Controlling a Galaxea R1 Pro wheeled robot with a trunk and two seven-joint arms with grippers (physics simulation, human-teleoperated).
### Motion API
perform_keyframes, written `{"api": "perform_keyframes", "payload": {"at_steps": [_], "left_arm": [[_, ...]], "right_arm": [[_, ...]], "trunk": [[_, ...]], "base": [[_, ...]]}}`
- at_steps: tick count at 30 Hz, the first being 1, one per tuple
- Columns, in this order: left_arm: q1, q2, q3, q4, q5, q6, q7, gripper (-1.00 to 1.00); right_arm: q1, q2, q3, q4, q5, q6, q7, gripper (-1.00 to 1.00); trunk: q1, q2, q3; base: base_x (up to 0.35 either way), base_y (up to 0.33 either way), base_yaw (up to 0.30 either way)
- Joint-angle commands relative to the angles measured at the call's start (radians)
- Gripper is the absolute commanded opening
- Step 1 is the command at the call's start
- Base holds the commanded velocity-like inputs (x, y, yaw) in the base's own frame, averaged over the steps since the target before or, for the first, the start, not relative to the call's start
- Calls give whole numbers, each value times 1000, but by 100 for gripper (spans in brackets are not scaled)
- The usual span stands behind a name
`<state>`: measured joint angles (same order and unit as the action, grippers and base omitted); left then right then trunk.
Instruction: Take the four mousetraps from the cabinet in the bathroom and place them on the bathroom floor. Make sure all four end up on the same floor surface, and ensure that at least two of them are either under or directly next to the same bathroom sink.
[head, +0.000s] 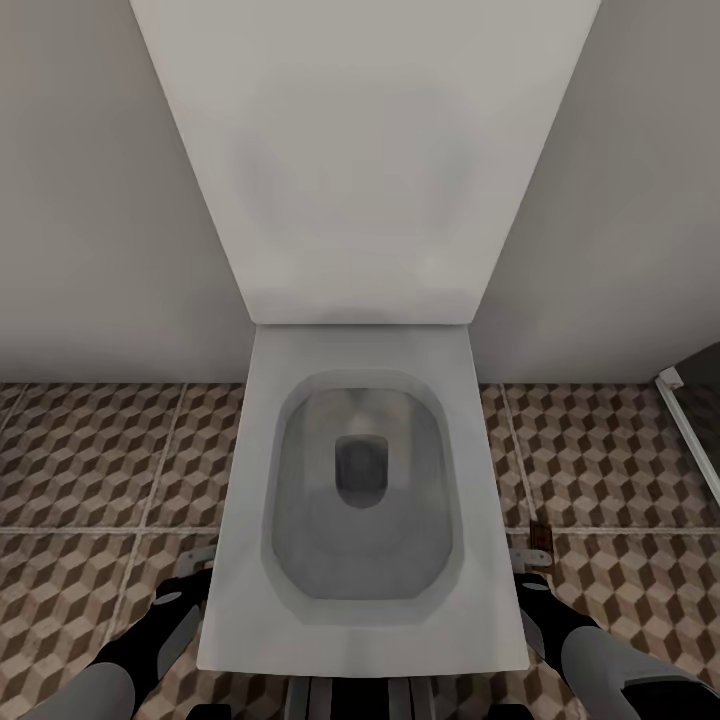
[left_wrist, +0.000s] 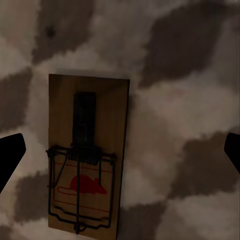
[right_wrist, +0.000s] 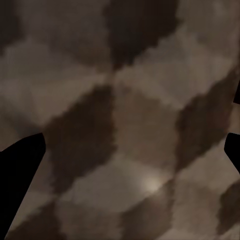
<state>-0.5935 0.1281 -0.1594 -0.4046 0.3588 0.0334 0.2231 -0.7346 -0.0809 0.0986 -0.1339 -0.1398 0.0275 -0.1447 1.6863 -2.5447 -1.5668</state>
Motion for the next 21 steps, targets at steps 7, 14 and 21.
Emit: {"api": "perform_keyframes", "payload": {"at_steps": [7,14,21], "left_arm": [[0,0,-8,-3,6,4,8,100],[0,-1,-8,-4,7,5,9,100],[0,-1,-10,-5,6,5,9,100]], "right_arm": [[0,0,9,-1,-11,3,-4,100],[1,0,9,-1,-11,3,-4,100],[1,0,9,-1,-11,3,-4,100]], "trunk": [[0,0,-1],[0,0,-1],[0,0,-1]], "base": [[0,0,0],[0,0,0],[0,0,0]]}}
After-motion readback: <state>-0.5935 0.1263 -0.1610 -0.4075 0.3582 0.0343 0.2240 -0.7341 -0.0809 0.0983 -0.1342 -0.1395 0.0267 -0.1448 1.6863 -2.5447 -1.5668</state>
